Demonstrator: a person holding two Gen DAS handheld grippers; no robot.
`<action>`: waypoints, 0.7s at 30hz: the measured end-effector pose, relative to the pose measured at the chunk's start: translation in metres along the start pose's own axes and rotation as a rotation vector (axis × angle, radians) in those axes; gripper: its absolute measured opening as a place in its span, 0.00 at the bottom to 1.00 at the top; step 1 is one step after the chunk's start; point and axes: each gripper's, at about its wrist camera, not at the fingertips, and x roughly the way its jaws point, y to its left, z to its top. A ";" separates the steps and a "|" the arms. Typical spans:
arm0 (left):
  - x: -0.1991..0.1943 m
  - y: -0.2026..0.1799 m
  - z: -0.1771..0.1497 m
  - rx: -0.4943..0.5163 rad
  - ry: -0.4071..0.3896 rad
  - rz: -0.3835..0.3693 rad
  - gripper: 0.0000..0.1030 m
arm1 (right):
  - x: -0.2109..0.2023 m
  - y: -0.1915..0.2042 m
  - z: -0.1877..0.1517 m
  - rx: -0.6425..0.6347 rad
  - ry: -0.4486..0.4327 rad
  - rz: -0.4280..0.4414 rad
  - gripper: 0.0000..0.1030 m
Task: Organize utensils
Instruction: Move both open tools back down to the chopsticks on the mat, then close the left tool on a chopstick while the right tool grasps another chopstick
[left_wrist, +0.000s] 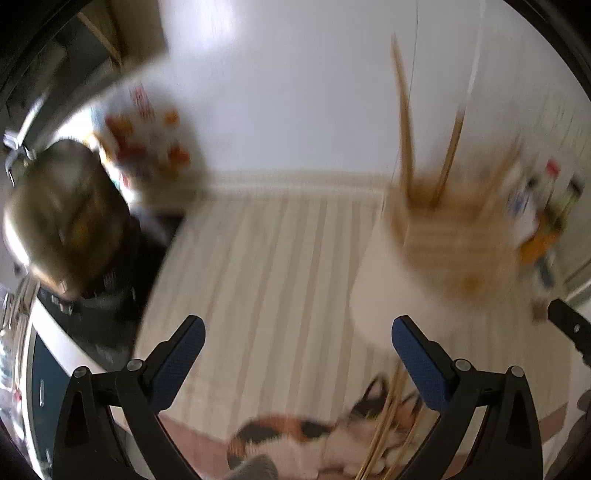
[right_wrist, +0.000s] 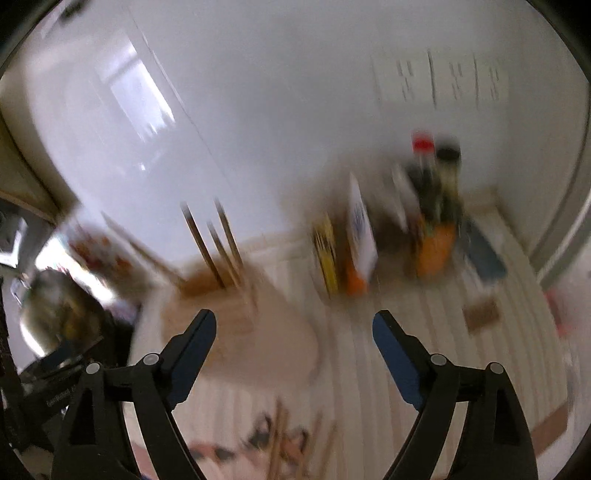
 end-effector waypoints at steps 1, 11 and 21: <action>0.017 -0.004 -0.015 0.016 0.044 0.001 1.00 | 0.015 -0.006 -0.016 0.009 0.056 -0.018 0.86; 0.098 -0.029 -0.100 0.127 0.265 0.040 1.00 | 0.129 -0.043 -0.131 0.089 0.465 -0.072 0.54; 0.128 -0.073 -0.120 0.218 0.370 -0.127 0.59 | 0.142 -0.042 -0.154 -0.072 0.494 -0.211 0.07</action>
